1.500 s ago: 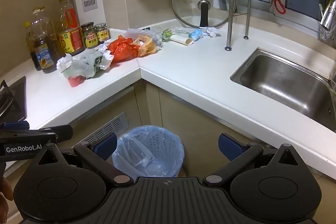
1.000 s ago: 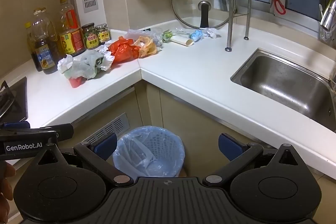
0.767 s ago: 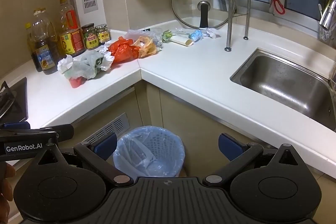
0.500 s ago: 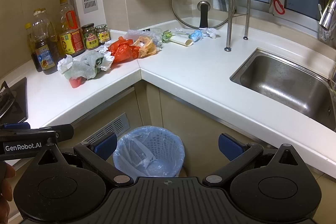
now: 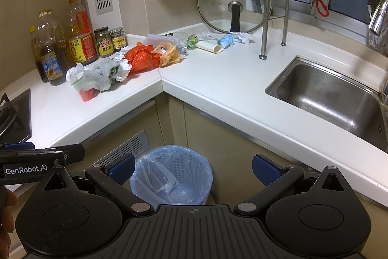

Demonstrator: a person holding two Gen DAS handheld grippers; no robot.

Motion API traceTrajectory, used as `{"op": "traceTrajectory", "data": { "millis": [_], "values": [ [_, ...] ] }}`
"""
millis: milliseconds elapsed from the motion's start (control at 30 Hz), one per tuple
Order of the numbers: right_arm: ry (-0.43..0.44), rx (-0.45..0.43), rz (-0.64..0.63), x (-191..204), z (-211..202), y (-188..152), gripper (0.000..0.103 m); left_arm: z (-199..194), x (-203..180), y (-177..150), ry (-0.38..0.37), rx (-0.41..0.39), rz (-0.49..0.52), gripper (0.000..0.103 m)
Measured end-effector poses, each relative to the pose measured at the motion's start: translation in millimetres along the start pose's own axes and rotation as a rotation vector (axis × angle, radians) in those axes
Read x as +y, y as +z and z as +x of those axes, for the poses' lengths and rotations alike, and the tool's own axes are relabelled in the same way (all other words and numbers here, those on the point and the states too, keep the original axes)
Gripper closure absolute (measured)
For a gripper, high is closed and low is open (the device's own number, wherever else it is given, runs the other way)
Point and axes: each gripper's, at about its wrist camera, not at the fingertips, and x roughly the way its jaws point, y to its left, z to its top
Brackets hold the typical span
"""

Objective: Collect trash

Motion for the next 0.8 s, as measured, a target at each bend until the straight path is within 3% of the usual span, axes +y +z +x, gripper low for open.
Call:
{"op": "traceTrajectory", "data": {
  "millis": [800],
  "values": [
    [-0.001,0.003,0.001,-2.9,-0.7,-0.3,0.000,3.0,-1.2,-1.3,-0.004,0.008,-0.006,0.000]
  ]
}}
